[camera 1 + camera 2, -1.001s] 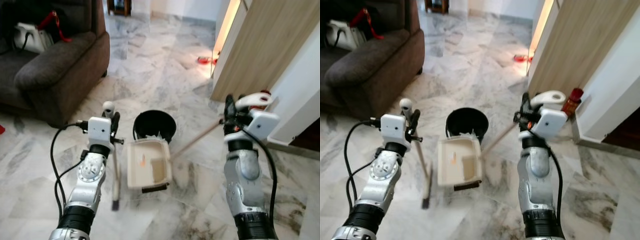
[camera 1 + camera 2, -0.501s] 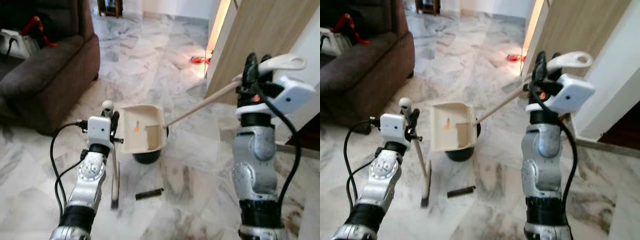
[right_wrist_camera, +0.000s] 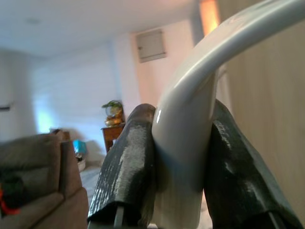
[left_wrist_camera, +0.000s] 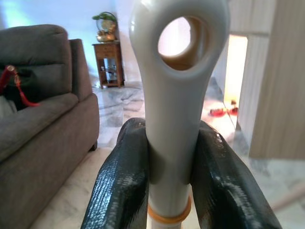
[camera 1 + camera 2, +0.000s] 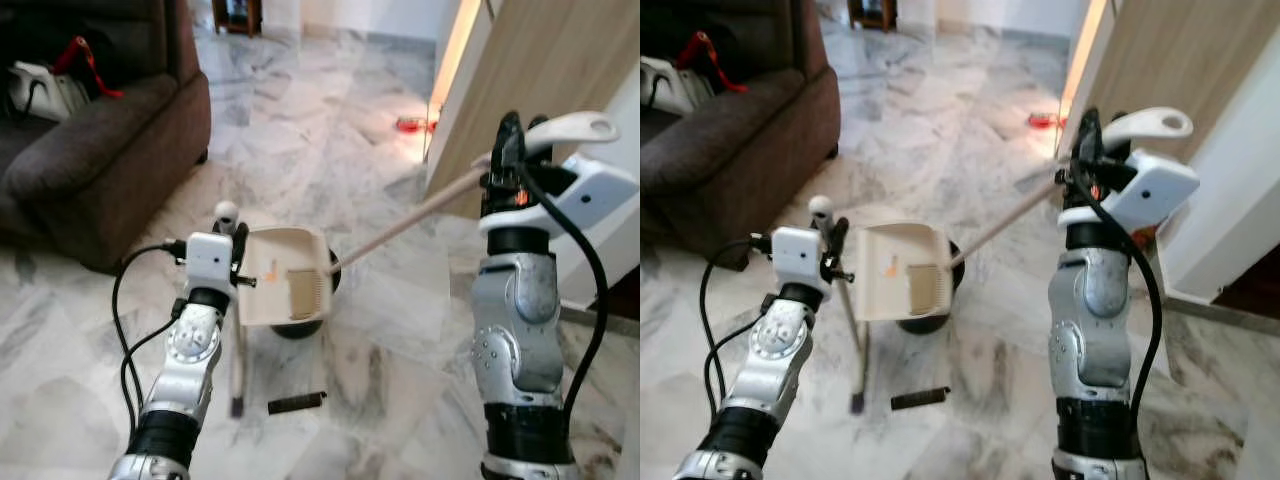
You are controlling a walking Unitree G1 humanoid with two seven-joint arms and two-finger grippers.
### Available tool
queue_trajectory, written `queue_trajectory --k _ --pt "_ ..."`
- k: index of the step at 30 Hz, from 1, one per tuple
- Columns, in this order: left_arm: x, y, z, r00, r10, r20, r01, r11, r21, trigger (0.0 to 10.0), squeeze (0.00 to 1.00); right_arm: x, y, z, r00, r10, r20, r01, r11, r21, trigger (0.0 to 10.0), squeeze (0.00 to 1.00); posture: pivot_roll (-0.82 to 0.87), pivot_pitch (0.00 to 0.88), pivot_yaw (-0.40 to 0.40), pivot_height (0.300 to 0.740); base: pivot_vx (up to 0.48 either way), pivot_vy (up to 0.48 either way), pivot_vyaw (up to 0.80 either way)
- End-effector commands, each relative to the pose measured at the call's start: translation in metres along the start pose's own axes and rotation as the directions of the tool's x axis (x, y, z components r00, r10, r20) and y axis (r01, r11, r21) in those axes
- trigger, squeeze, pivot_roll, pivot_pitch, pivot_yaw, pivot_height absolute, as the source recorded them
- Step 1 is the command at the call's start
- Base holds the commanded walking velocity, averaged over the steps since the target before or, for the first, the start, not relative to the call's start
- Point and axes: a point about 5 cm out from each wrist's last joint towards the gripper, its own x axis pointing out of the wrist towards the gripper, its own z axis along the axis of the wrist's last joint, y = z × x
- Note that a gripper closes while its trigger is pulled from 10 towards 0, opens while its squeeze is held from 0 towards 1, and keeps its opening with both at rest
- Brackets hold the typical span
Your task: Sweep floor
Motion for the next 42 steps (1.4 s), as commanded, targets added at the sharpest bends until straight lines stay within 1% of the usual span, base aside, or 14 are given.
queue_trajectory --k 1,3,22,24,42 --pt "0.0024 0.0084 0.0097 0.999 0.017 0.049 -0.018 1.0 0.021 10.0 0.0 0.0035 0.0128 0.0152 0.996 0.039 0.075 -0.042 0.998 0.047 10.0 0.0 0.16 0.082 -0.083 0.74 0.262 0.0 0.79" --pt "0.0025 0.0085 0.0097 0.999 0.017 0.05 -0.018 1.0 0.021 10.0 0.0 0.0034 0.013 0.0147 0.997 0.038 0.07 -0.042 0.998 0.055 10.0 0.0 0.16 0.083 -0.083 0.74 0.264 0.0 0.79" --pt "0.0018 0.0095 0.0104 0.998 0.02 0.051 -0.021 0.999 0.026 10.0 0.0 0.0022 0.0128 0.0108 0.999 0.032 0.041 -0.035 0.995 0.095 10.0 0.0 0.16 0.081 -0.081 0.74 0.265 0.0 0.0" --pt "0.0015 0.0093 0.0105 0.998 0.019 0.052 -0.021 0.999 0.025 10.0 0.0 0.0023 0.0121 0.0101 0.999 0.022 0.036 -0.026 0.993 0.119 10.0 0.0 0.16 0.076 -0.081 0.74 0.264 0.0 0.0" --pt "-0.0001 0.0073 0.0106 0.999 -0.001 0.054 0.0 1.0 0.019 10.0 0.0 0.004 0.016 0.0134 0.998 0.033 0.051 -0.04 0.991 0.131 10.0 0.0 0.17 0.048 -0.073 0.74 0.265 0.0 0.0"
